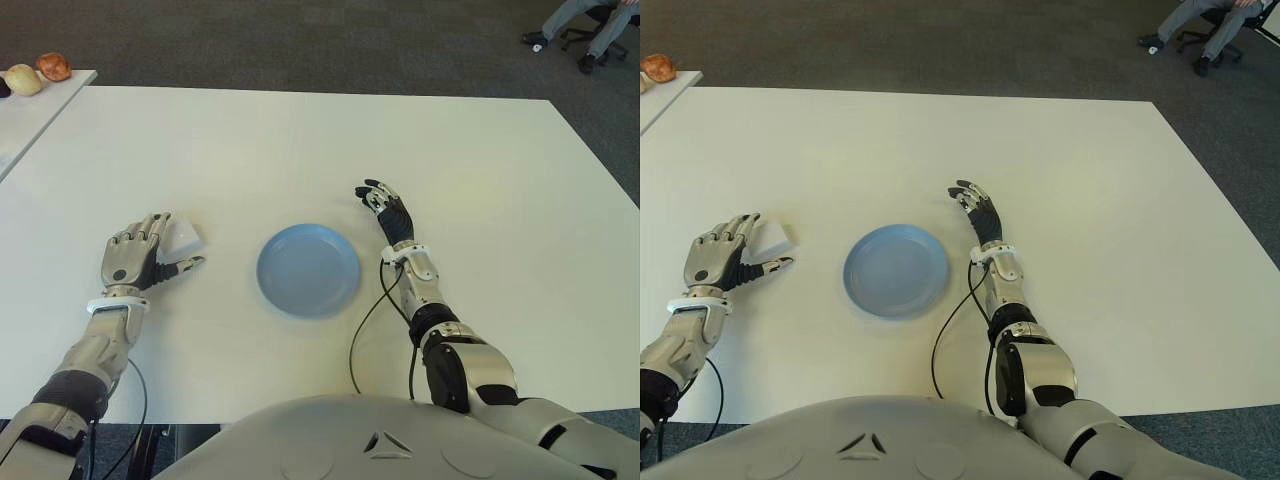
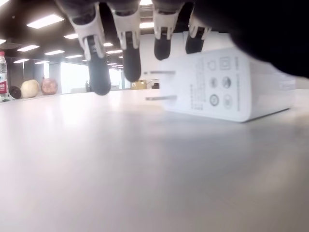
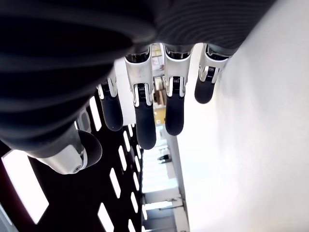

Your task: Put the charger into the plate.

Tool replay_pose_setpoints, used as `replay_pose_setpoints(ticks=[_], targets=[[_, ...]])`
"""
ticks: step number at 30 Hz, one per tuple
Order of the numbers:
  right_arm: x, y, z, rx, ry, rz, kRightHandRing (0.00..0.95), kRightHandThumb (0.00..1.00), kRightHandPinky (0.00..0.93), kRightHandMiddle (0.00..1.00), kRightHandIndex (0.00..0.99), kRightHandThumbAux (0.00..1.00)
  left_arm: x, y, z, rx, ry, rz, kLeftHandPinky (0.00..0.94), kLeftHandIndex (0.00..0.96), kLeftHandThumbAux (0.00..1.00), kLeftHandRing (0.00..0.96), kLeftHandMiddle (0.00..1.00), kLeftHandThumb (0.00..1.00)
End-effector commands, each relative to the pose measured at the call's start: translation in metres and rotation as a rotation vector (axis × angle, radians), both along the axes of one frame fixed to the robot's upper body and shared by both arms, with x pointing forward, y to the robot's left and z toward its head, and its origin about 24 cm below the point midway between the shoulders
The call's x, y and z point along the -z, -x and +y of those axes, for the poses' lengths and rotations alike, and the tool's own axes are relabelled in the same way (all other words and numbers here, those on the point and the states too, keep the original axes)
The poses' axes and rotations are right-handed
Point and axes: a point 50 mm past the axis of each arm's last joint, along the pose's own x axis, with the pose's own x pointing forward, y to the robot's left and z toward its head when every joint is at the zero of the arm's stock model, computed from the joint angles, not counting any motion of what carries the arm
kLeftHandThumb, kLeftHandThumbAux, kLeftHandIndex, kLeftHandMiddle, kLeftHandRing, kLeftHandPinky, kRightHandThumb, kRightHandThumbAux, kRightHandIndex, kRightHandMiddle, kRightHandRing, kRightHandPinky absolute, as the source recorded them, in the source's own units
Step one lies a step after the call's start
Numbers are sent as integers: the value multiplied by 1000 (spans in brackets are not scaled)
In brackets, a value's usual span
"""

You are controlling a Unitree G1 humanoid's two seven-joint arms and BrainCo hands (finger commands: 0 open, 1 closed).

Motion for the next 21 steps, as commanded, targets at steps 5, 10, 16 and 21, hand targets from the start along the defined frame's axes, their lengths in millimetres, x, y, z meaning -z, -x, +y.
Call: replay_pose_setpoints(ticks=[5, 10, 16, 21], targets=[[35, 28, -3, 7, -16, 186, 242, 0, 107, 330, 226, 576, 11, 15, 2, -40, -3, 115, 340, 38, 412, 254, 179, 368], [35, 28, -3, 7, -17, 184, 239, 0, 102, 333, 232, 577, 9, 15, 2, -41, 8, 129, 360, 52, 411, 274, 200, 364], [35, 28, -3, 9, -21, 182, 240, 0, 113, 333, 237, 576, 8, 15, 3, -43, 34, 156, 379, 61, 416, 298, 222, 342], [35, 28, -2, 9, -18, 184, 242, 0, 117, 335, 243, 574, 7, 15, 4, -44, 58, 170, 384, 67, 422, 302, 232, 331]])
